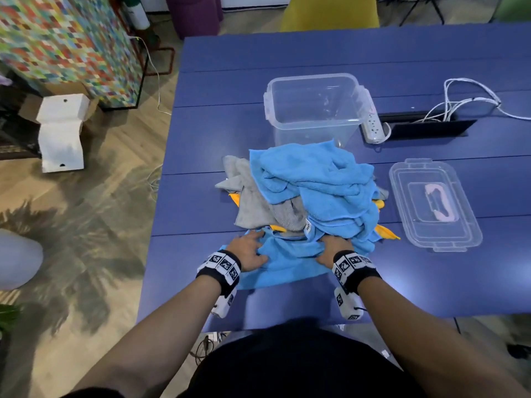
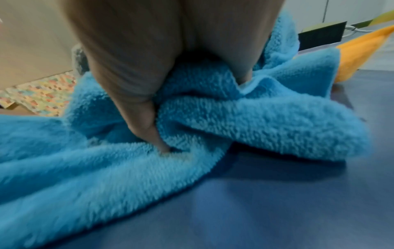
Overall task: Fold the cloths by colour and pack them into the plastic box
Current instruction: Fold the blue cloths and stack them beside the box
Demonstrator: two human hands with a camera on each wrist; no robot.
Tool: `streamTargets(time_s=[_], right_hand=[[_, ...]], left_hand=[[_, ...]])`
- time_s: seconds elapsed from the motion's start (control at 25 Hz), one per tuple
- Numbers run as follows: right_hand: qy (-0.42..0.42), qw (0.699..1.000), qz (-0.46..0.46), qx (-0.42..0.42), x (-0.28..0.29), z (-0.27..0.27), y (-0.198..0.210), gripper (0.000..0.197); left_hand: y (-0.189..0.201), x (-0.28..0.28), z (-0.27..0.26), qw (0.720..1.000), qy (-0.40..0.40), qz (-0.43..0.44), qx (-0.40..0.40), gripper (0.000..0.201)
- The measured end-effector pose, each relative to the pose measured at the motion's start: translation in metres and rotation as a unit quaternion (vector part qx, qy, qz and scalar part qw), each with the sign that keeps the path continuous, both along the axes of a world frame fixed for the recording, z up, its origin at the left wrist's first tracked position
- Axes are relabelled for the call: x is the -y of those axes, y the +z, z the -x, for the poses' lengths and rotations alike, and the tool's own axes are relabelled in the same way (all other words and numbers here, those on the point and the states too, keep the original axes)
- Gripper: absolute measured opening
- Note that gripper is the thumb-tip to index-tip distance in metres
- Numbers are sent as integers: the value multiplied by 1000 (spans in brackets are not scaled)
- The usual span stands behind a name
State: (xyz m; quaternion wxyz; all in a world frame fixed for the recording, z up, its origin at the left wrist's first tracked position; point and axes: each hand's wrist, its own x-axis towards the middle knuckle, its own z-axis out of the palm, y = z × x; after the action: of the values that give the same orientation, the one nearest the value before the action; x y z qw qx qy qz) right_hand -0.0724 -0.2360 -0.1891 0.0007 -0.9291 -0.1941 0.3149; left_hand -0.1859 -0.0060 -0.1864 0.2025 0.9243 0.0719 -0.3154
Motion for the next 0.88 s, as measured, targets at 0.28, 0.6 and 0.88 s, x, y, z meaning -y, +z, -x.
streamTargets(time_s=[0.28, 0.6, 0.88], right_hand=[[16, 989, 118, -93, 41, 10, 11, 72], [-76, 972, 167, -149, 114, -8, 18, 102], [-408, 865, -274, -103, 126, -100, 75, 58]], left_hand=[[27, 10, -18, 991, -2, 72, -115, 37], [70, 98, -80, 977, -54, 200, -41, 31], [112, 67, -148, 803, 377, 123, 444, 48]])
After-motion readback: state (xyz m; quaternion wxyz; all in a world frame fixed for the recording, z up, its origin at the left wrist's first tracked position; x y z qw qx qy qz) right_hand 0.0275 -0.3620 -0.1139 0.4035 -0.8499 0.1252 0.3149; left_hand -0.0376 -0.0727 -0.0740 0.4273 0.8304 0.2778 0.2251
